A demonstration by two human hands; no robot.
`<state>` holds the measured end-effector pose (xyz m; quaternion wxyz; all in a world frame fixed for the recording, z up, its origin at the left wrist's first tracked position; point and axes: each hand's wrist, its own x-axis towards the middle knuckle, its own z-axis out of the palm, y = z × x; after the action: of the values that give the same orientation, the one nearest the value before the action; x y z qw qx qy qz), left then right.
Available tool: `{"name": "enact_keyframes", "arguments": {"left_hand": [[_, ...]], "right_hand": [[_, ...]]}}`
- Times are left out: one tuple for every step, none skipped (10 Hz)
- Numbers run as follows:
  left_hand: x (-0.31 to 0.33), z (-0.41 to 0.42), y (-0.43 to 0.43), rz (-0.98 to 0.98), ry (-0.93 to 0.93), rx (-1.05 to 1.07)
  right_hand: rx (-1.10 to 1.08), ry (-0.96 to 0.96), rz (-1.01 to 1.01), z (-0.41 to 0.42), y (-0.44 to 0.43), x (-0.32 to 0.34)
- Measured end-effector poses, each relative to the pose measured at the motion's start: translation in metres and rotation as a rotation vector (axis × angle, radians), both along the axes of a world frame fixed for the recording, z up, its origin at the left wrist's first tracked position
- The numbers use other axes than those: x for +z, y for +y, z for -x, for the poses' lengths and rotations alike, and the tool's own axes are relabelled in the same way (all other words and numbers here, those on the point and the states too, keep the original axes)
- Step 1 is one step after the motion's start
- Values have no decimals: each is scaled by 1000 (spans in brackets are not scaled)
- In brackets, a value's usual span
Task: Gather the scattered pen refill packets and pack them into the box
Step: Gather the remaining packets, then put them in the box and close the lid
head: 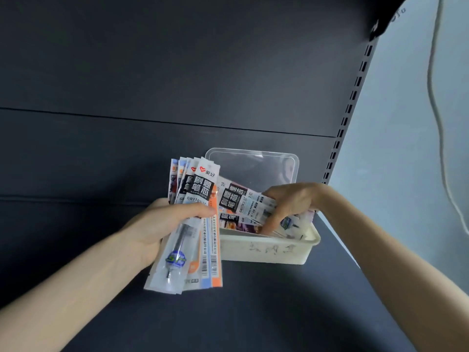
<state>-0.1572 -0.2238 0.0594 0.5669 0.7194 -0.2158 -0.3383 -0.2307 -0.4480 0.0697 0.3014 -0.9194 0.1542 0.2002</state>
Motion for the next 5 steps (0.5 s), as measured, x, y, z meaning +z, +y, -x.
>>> {"name": "enact_keyframes", "arguments": {"left_hand": [[-11, -4, 5, 80, 7, 44], [-9, -6, 5, 89, 5, 31], [-12, -10, 6, 91, 10, -2], [-11, -11, 8, 111, 19, -68], [-9, -8, 8, 203, 37, -79]], "right_hand": [[30, 38, 80, -5, 3, -1], [39, 18, 233, -6, 4, -1], [37, -62, 230, -3, 1, -4], [53, -95, 194, 3, 0, -9], [64, -195, 267, 12, 7, -10]]}}
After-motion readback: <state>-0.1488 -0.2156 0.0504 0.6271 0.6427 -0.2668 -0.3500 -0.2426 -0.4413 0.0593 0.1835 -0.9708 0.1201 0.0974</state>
